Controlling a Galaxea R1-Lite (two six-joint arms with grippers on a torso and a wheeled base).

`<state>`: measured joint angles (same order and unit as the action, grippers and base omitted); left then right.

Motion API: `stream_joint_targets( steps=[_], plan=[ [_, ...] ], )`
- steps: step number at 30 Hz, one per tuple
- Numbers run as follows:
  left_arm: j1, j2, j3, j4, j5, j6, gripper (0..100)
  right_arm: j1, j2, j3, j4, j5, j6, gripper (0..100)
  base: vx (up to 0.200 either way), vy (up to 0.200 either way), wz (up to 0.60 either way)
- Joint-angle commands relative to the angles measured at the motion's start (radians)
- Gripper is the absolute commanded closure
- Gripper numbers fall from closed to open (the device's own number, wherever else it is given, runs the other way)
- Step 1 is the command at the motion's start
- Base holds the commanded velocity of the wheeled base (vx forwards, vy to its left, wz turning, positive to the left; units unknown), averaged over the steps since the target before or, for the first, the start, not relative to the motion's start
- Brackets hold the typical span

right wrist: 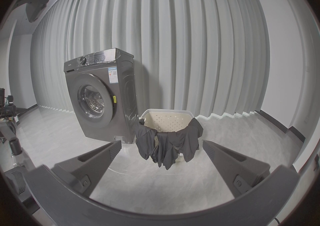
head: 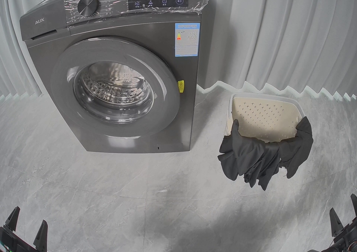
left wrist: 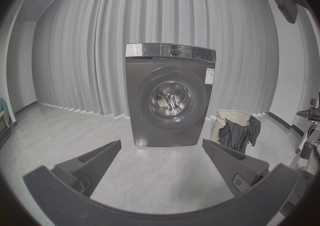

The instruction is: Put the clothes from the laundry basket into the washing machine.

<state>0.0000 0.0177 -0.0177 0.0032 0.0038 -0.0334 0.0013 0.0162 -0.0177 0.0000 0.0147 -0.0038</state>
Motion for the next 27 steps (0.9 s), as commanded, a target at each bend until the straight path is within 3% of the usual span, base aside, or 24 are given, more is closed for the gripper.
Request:
stream_joint_targets(
  steps=[1,27],
  plan=[
    [0.000,-0.018,0.016,0.000,0.001,0.000,0,0.000,-0.016,0.018,0.000,0.001,-0.001,0,0.000,-0.200,0.00],
    [0.000,-0.018,0.016,0.000,0.001,0.000,0,0.000,-0.016,0.018,0.000,0.001,-0.001,0,0.000,-0.200,0.00]
  ],
)
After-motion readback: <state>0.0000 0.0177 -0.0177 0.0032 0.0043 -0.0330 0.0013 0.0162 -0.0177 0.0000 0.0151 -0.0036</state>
